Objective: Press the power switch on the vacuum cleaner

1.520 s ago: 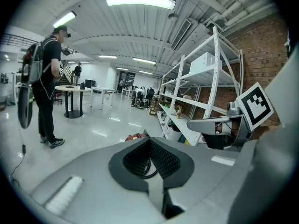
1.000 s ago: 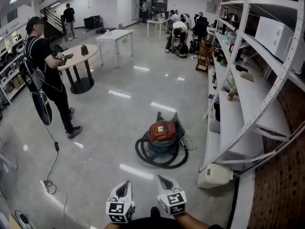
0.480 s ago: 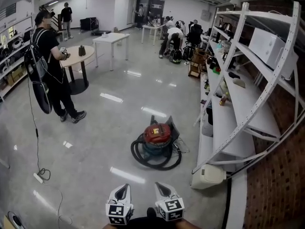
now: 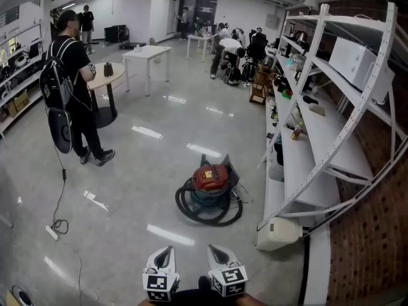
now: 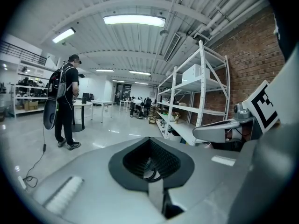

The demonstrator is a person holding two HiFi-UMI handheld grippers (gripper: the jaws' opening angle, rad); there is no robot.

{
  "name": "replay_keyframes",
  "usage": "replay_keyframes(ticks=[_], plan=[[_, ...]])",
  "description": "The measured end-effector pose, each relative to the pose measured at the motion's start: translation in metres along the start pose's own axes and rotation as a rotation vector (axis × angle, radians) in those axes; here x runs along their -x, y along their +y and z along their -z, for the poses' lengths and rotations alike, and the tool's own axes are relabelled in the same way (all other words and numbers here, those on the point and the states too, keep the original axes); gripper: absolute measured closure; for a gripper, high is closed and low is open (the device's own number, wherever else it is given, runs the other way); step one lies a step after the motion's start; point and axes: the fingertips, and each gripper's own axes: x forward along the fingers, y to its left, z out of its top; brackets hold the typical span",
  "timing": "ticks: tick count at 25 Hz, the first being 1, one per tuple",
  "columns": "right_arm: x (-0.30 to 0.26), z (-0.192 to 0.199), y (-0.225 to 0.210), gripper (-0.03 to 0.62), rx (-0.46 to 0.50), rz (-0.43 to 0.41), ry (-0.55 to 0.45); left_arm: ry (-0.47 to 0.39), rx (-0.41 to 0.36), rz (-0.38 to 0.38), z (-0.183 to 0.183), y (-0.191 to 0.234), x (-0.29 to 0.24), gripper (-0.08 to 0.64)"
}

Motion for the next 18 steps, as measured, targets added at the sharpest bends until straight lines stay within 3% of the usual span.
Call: replay_keyframes(ticks=[18], plan=[[0.0059, -0.0066, 0.0024, 0.601, 0.011, -0.006, -0.002, 0.004, -0.011, 0.02, -0.0008, -0.0053, 0.0031, 0.543]])
